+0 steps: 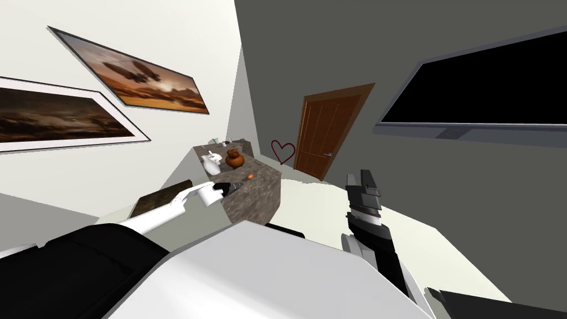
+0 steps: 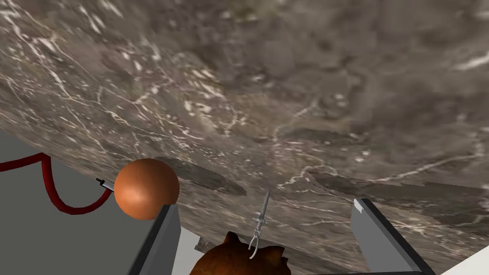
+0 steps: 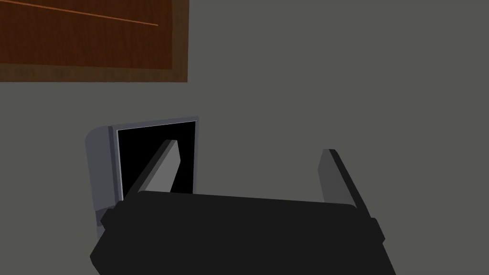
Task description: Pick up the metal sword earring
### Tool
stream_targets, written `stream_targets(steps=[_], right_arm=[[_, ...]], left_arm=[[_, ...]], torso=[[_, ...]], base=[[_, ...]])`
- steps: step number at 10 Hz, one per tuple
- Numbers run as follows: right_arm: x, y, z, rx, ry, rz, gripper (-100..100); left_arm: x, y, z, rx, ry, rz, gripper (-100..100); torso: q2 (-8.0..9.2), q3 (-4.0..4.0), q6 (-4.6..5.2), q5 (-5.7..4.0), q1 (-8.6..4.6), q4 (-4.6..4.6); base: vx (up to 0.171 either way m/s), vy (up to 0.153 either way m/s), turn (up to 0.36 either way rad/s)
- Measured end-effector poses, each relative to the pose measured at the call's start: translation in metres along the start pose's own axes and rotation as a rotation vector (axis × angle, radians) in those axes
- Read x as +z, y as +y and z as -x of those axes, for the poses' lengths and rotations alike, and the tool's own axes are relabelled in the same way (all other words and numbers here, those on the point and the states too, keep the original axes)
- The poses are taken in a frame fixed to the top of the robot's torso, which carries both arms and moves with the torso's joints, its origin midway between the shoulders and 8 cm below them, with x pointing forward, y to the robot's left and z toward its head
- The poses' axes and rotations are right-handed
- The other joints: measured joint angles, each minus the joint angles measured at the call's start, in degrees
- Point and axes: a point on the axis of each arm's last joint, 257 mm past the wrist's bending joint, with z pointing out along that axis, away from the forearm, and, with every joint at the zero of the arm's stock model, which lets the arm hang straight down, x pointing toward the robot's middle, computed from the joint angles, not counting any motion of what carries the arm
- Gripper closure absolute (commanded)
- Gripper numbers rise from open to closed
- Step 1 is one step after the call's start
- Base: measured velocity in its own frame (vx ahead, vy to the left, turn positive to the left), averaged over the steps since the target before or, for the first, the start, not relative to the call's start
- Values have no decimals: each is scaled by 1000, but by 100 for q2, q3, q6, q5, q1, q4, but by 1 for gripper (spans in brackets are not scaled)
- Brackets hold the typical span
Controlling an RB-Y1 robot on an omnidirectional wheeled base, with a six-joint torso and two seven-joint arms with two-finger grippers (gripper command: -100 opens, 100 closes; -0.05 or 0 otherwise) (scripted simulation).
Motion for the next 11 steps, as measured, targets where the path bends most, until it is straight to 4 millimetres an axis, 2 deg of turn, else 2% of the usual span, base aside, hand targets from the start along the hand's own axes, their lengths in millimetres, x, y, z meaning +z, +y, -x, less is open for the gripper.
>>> stream_targets(steps=[3,4,5,8,9,11], right_arm=[[0,0,0,0,0,0,0],[0,0,0,0,0,0,0],[0,0,0,0,0,0,0],[0,0,0,0,0,0,0],[0,0,0,0,0,0,0],[0,0,0,0,0,0,0]], left_arm=[[3,27,10,41,1,87,-100],[3,29,11,43,2,92,0],[3,28,11,43,2,92,-100],[13,41,6,29,-3,101,-100],[14,41,6,29,-3,99,100],[14,41,6,28,-4,100,100]], torso=[[5,3,0,0,-3,1],[12,7,-4,0,-6,2],[18,10,-4,-1,-9,4],[13,7,-4,1,-3,3],[19,11,-4,-1,-9,4],[19,10,3,-3,-15,3]], base=[[29,13,-113],[0,0,0],[20,12,-75],[17,13,-41],[0,0,0],[0,0,0]])
